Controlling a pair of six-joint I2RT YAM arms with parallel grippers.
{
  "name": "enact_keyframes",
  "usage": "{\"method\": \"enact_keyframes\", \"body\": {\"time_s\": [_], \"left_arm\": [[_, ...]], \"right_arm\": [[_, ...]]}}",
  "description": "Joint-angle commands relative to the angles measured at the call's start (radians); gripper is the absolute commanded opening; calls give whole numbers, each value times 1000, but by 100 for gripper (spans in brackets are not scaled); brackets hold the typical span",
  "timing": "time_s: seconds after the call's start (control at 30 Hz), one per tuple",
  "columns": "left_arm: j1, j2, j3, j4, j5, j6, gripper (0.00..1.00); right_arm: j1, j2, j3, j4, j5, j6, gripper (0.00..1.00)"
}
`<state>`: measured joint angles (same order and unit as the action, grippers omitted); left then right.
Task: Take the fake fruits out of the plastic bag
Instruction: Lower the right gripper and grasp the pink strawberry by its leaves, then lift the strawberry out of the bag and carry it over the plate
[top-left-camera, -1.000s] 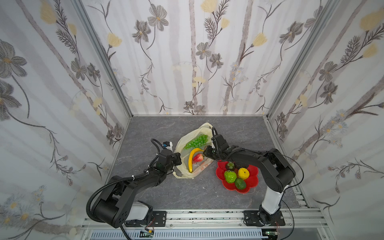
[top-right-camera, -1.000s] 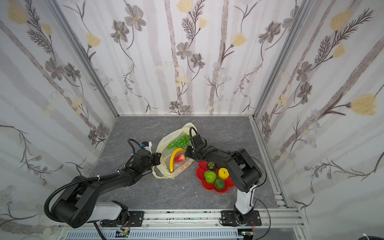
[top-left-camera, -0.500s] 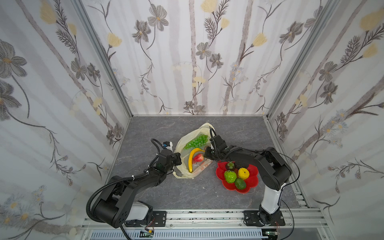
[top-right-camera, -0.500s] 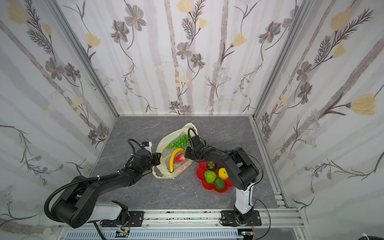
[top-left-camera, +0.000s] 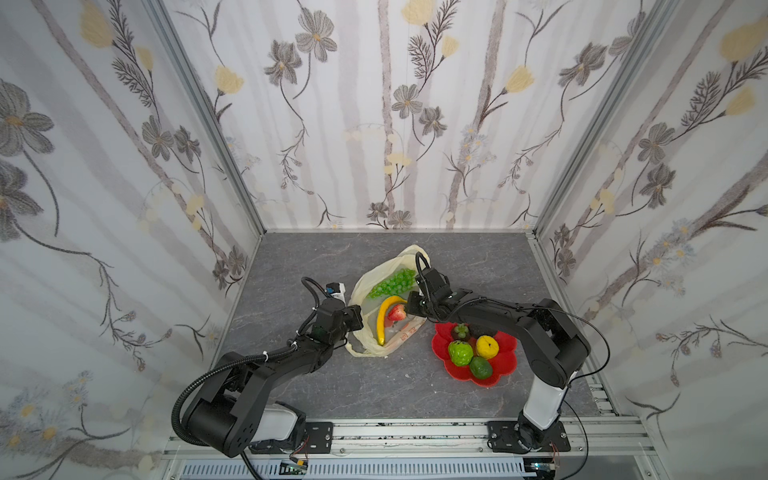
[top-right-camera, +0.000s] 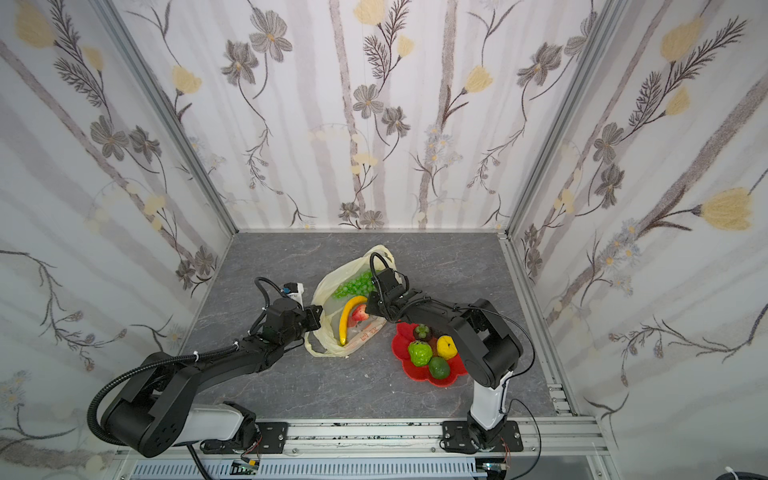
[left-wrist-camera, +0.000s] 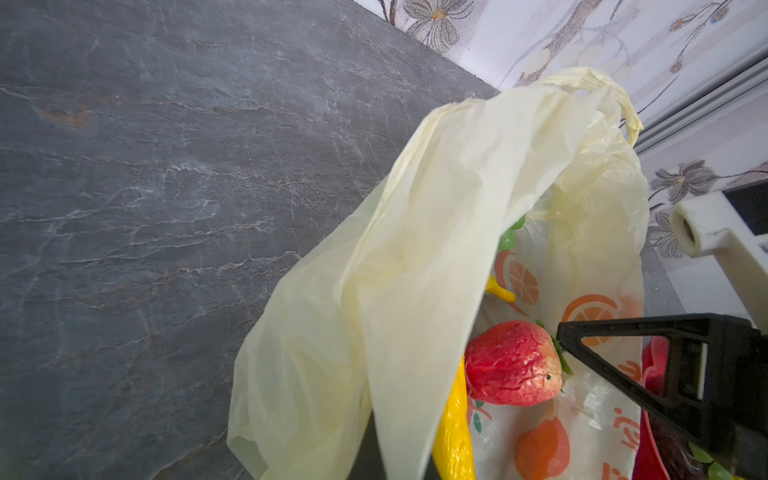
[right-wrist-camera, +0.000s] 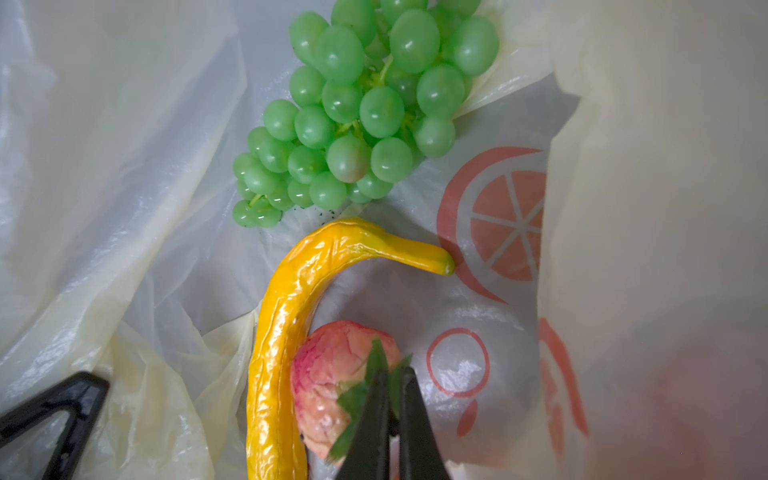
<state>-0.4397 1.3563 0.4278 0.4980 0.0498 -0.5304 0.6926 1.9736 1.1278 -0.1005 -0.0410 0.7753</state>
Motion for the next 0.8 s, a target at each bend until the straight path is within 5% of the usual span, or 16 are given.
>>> {"method": "enact_keyframes", "body": {"time_s": [0.0, 0.77], "left_arm": [[0, -6, 3, 24, -2, 4, 0], [-1, -8, 3, 23, -12, 5, 0]], "right_arm": [[8, -27, 13, -11, 44, -19, 0], [41, -550, -40, -462, 275, -150, 0]]}}
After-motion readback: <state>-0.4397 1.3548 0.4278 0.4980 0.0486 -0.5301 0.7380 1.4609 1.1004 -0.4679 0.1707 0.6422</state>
